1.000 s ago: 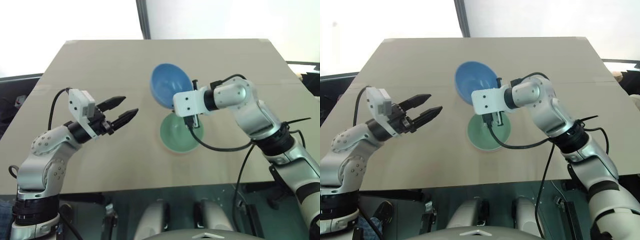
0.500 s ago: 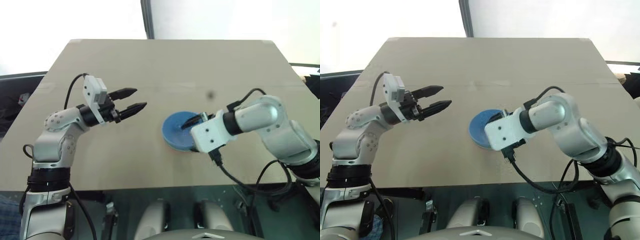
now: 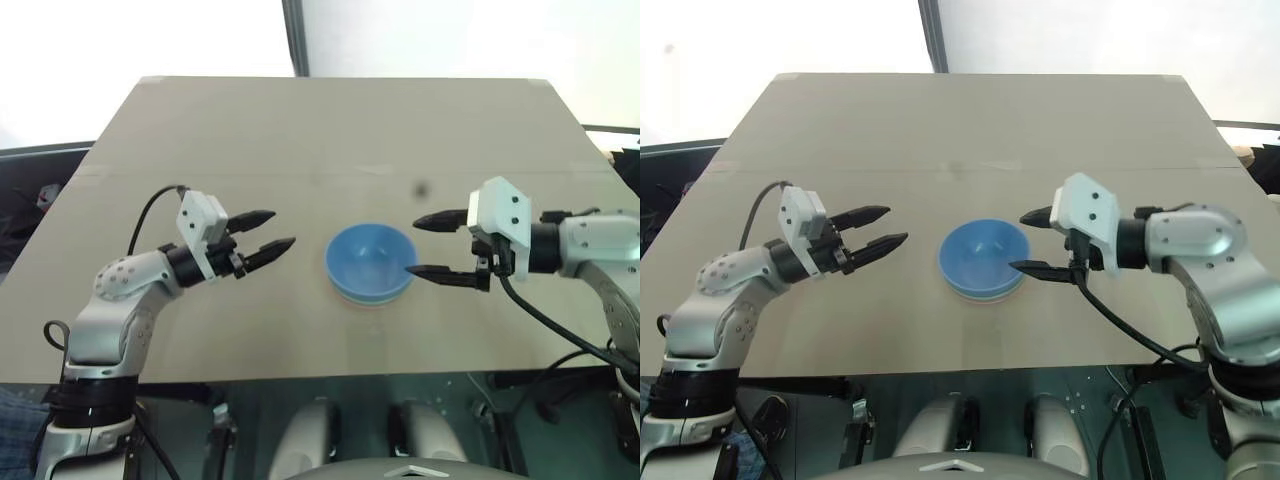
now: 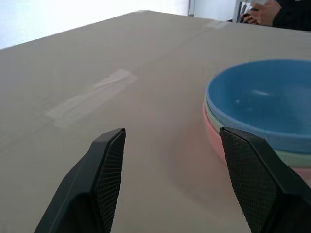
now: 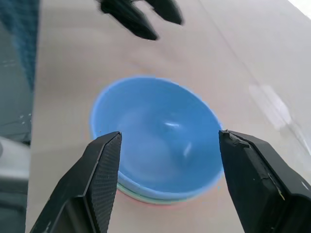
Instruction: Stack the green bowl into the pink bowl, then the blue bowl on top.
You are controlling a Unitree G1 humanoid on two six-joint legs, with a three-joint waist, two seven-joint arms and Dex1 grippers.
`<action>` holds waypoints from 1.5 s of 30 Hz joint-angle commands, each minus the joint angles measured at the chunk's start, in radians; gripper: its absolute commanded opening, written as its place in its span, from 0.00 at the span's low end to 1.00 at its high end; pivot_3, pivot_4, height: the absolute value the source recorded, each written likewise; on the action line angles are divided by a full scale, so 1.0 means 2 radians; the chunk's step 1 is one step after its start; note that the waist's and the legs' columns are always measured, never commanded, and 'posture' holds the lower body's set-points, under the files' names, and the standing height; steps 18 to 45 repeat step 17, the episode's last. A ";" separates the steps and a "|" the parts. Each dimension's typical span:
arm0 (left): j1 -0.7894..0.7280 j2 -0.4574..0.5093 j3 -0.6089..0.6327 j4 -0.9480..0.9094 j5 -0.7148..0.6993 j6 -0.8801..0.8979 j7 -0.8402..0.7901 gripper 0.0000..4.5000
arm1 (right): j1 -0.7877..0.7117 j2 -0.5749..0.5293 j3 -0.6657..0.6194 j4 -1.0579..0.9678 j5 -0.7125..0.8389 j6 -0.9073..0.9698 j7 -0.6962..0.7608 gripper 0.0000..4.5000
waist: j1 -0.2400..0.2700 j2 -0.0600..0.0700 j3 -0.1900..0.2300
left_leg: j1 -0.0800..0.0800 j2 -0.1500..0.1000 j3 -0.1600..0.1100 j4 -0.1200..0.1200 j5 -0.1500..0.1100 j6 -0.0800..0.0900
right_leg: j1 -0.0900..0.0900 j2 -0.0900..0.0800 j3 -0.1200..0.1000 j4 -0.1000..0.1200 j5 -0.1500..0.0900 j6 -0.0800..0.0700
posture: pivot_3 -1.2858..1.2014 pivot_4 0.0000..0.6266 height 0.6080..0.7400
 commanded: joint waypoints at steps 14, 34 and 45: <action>0.082 0.013 0.026 -0.077 -0.019 0.023 0.019 0.73 | 0.250 -0.035 -0.171 0.065 0.097 -0.158 0.053 0.74 | 0.009 0.001 0.000 | 0.001 0.001 0.000 0.001 -0.001 0.002 | 0.001 0.000 0.000 0.000 0.000 0.000 | 0.52 0.24 1.00; 0.090 0.017 0.031 -0.084 -0.023 0.022 0.017 0.73 | 0.255 -0.043 -0.169 0.077 0.101 -0.174 0.053 0.74 | 0.009 0.001 0.000 | 0.001 0.001 0.000 0.001 -0.001 0.002 | 0.001 0.000 0.000 0.000 0.000 0.000 | 0.52 0.24 1.00; 0.090 0.017 0.031 -0.084 -0.023 0.022 0.017 0.73 | 0.255 -0.043 -0.169 0.077 0.101 -0.174 0.053 0.74 | 0.009 0.001 0.000 | 0.001 0.001 0.000 0.001 -0.001 0.002 | 0.001 0.000 0.000 0.000 0.000 0.000 | 0.52 0.24 1.00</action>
